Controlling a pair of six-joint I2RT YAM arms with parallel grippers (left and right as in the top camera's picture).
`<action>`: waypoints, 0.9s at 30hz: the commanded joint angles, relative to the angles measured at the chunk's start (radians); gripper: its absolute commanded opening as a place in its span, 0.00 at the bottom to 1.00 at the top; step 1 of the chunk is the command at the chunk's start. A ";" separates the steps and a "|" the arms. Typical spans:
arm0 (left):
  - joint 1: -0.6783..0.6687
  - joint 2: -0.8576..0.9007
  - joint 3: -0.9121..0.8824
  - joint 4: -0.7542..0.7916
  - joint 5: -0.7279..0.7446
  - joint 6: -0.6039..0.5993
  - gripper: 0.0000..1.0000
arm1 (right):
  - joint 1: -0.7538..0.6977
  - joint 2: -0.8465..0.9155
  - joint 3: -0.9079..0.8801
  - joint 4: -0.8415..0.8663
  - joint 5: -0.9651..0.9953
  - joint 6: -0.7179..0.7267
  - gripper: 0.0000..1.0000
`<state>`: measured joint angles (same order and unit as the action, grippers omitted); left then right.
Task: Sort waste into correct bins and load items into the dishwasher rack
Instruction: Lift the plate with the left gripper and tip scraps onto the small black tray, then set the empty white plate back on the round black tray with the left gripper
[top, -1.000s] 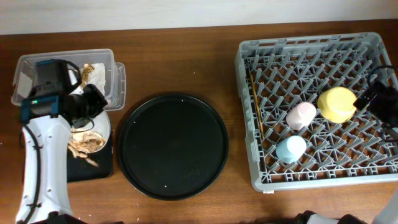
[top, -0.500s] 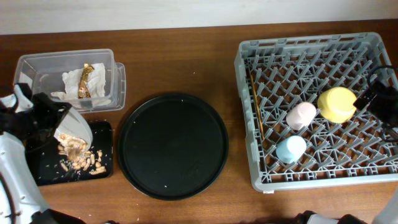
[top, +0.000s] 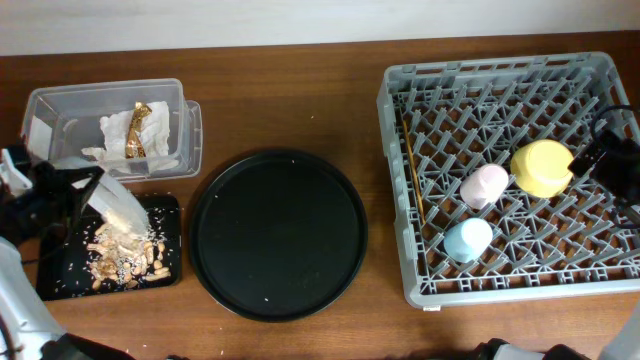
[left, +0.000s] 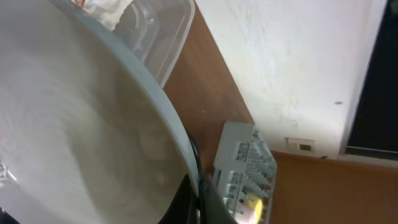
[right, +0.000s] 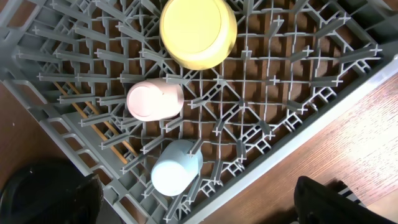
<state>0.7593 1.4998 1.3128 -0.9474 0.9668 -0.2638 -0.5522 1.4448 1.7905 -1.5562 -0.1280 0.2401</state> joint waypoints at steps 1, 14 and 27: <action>0.031 0.000 -0.005 -0.043 -0.014 0.003 0.01 | -0.005 0.004 0.007 0.000 0.008 0.008 0.99; 0.055 0.004 -0.022 -0.200 0.200 0.201 0.01 | -0.005 0.004 0.007 0.000 0.008 0.008 0.99; -0.982 -0.079 -0.022 -0.113 -0.726 -0.285 0.01 | -0.005 0.004 0.007 0.000 0.008 0.008 0.99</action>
<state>0.0124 1.4151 1.2900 -1.1400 0.6491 -0.2909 -0.5522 1.4467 1.7905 -1.5562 -0.1284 0.2398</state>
